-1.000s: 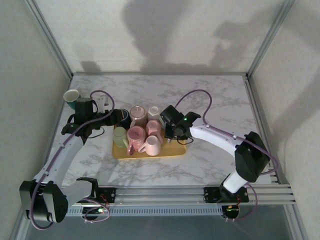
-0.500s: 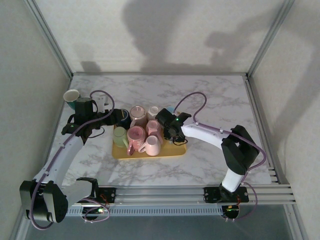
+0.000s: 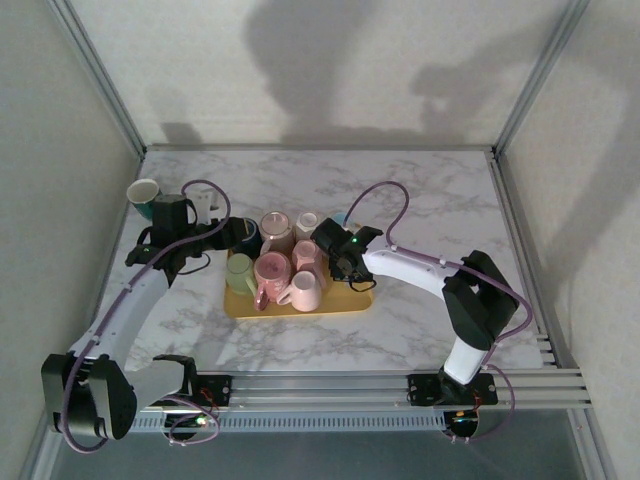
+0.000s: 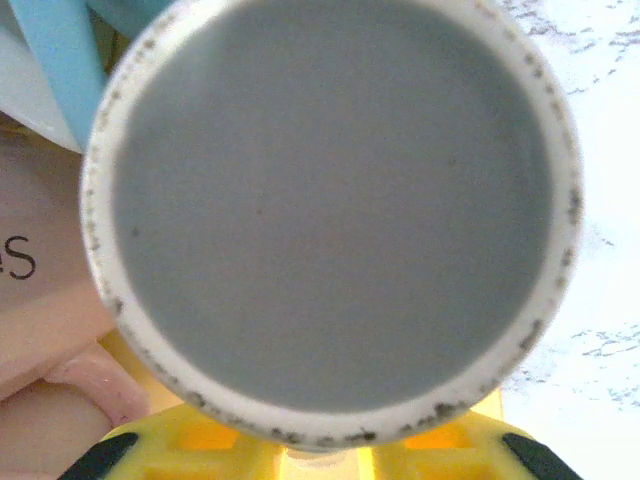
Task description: Turn the mug right side up
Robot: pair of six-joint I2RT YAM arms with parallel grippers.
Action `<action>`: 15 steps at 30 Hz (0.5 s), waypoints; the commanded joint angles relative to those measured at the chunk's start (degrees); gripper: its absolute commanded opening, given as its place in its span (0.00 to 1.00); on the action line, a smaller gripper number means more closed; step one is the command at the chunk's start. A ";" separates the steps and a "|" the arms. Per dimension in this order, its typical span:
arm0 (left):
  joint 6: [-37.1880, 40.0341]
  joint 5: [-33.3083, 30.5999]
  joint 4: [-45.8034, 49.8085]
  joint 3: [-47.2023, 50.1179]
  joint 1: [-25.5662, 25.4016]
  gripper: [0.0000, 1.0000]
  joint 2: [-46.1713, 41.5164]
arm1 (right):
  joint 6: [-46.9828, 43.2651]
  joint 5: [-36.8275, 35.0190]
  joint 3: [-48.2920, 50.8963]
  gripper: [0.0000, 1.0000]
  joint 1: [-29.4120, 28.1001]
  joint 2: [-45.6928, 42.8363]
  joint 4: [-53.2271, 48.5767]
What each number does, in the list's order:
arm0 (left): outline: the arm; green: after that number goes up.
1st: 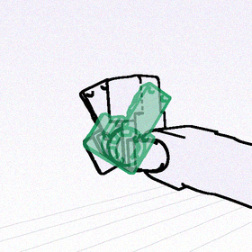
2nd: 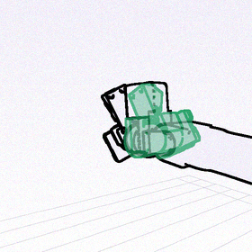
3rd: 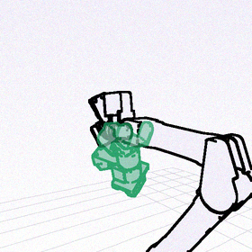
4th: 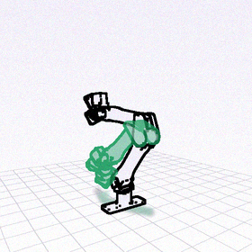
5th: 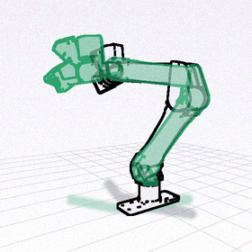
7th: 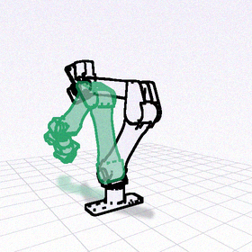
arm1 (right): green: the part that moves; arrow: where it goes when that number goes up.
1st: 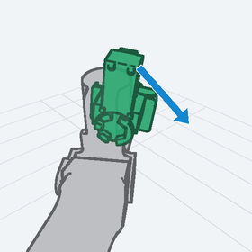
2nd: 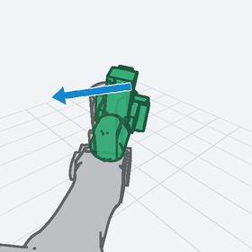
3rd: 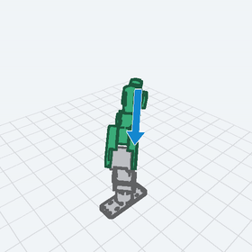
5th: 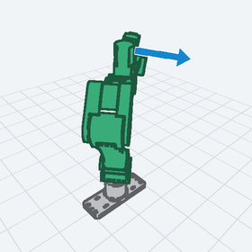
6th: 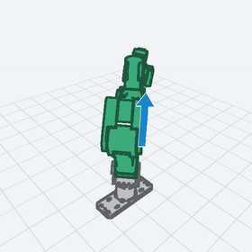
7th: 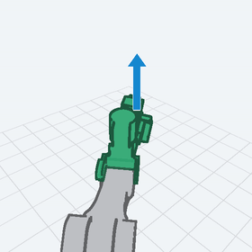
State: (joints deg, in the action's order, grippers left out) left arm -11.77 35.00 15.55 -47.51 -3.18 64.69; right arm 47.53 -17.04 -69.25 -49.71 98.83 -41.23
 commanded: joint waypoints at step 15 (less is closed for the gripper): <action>-0.35 0.61 -0.56 -0.64 -0.25 0.53 -0.24 | -4.47 -3.68 4.99 0.19 -0.56 -2.43 4.73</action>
State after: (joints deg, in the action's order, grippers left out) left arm -11.79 35.00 15.57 -47.51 -3.18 64.71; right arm 44.49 -18.48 -65.65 -49.74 98.65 -37.32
